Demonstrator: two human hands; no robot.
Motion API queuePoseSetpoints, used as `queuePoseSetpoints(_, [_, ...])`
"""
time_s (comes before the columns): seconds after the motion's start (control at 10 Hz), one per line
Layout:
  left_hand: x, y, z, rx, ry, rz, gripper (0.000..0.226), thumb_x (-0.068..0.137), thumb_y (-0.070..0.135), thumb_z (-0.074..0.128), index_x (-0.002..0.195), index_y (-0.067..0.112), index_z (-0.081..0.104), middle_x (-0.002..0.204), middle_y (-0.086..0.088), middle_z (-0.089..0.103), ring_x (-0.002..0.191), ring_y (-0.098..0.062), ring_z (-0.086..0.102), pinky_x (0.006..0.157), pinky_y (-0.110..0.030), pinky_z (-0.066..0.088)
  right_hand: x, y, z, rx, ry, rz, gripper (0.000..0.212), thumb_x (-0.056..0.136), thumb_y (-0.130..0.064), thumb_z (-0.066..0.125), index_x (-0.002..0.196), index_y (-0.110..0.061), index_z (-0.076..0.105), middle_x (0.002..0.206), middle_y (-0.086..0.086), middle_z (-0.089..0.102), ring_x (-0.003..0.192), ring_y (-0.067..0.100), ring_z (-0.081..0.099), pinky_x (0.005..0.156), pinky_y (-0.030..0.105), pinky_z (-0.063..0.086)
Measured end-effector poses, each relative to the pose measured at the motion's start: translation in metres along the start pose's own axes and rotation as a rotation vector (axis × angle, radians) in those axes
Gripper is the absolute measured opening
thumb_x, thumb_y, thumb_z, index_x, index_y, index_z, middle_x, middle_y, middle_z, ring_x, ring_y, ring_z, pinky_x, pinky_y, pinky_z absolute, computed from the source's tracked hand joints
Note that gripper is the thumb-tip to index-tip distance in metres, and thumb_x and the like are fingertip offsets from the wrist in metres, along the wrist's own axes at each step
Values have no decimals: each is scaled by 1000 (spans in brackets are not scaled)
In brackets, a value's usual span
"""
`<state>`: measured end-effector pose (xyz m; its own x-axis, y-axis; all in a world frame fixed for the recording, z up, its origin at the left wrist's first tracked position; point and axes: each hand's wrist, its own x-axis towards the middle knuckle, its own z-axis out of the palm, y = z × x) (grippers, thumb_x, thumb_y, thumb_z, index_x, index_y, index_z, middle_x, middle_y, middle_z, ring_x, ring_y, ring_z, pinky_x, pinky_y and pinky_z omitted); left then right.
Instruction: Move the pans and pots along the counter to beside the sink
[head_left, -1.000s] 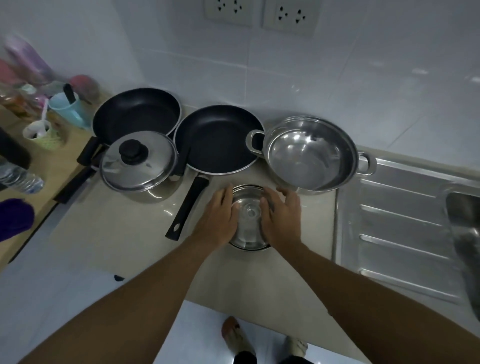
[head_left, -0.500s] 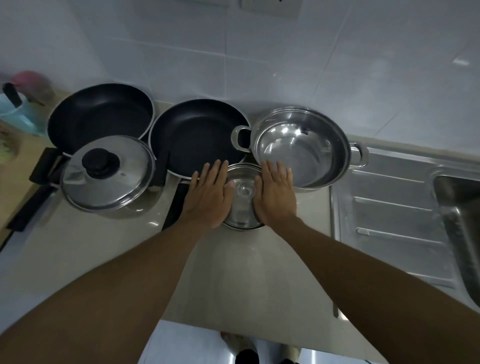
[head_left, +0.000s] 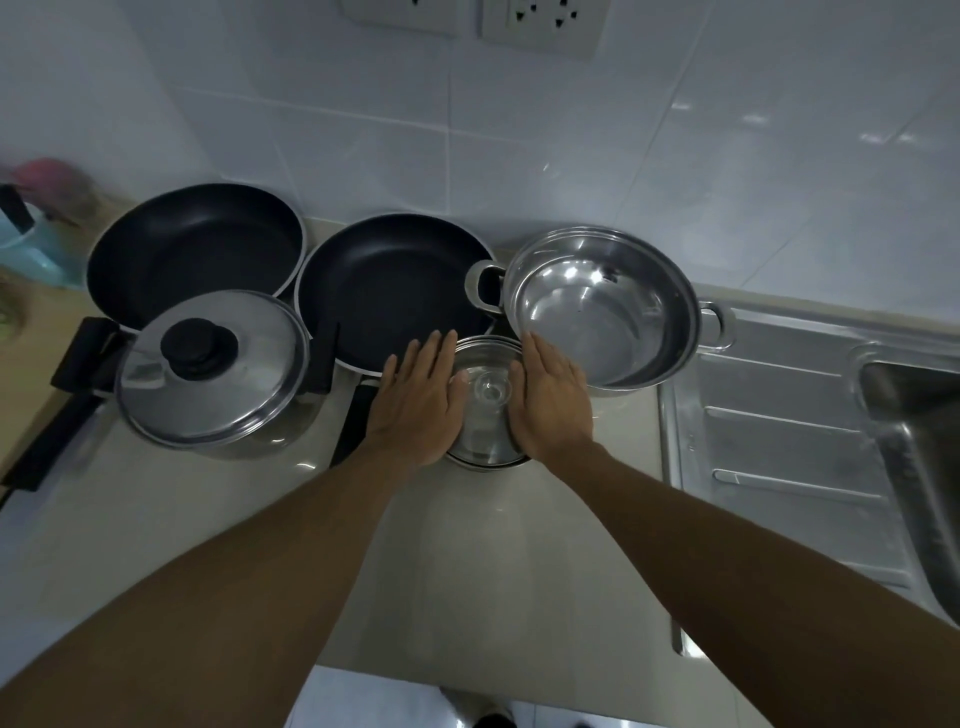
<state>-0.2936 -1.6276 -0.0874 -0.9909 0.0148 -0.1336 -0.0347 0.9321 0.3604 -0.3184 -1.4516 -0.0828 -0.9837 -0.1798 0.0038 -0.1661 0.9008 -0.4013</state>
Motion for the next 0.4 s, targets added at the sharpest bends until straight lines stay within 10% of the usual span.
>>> queuePoseSetpoints(0.4, [-11,23,-72,69,-107,-33,59,105,43,24,159,19,16,167,-1,15,154,-23,7,124,-44,8,-9,0,-56,168,-94,-40,51,108,-35,34,152,-10,40,157,11,43,150,32,31,124,51,19])
